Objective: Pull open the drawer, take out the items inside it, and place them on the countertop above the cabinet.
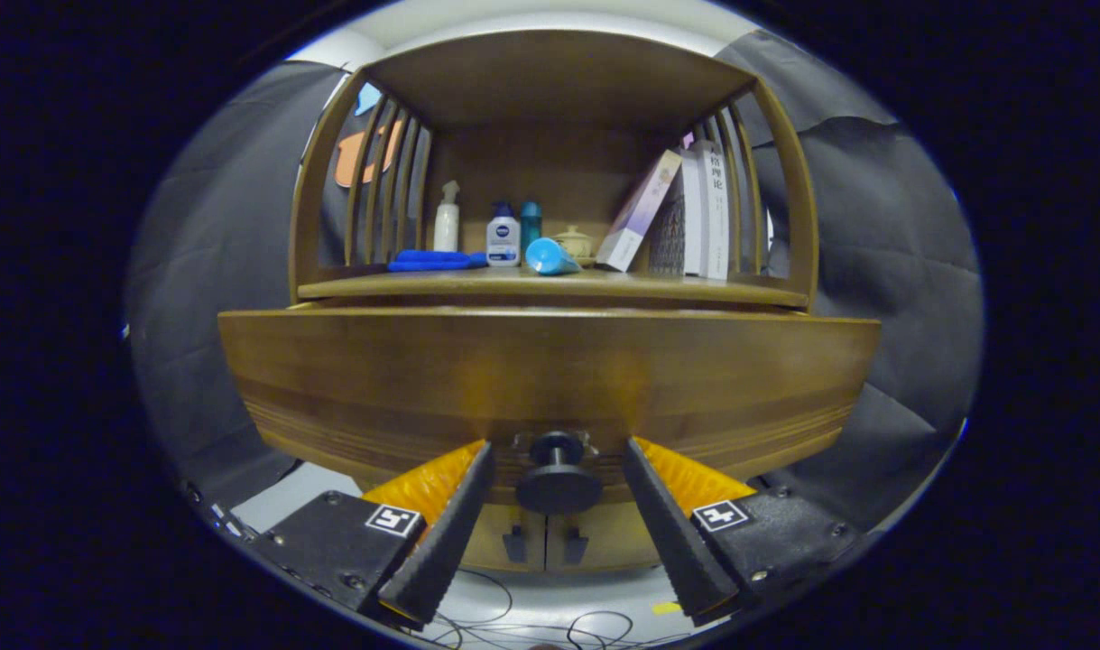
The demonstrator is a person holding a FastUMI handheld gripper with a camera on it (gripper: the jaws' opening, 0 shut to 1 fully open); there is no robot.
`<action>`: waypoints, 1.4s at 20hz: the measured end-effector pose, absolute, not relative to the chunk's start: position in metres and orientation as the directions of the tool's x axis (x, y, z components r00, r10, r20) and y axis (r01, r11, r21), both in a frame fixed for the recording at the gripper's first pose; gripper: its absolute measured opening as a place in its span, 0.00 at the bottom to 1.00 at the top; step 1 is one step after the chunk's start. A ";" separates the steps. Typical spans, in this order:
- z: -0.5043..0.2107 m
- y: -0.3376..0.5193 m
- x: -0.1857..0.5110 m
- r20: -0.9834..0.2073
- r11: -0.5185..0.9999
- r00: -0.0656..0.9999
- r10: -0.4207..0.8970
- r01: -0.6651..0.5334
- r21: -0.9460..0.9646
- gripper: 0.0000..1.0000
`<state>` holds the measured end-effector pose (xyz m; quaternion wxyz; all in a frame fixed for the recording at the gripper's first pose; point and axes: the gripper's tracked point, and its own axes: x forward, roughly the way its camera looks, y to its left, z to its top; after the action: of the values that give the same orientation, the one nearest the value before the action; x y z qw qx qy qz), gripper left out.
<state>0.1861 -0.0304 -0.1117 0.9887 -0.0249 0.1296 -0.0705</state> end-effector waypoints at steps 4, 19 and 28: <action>-0.111 -0.030 0.216 -0.269 0.987 0.950 -0.156 0.137 -0.089 0.95; -0.109 -0.032 0.262 -0.316 0.981 0.933 -0.172 0.132 -0.143 0.95; -0.052 -0.005 0.167 -0.233 0.993 0.970 -0.066 0.042 -0.107 0.96</action>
<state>0.1667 -0.0049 -0.0517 0.9912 -0.0506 0.1189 -0.0270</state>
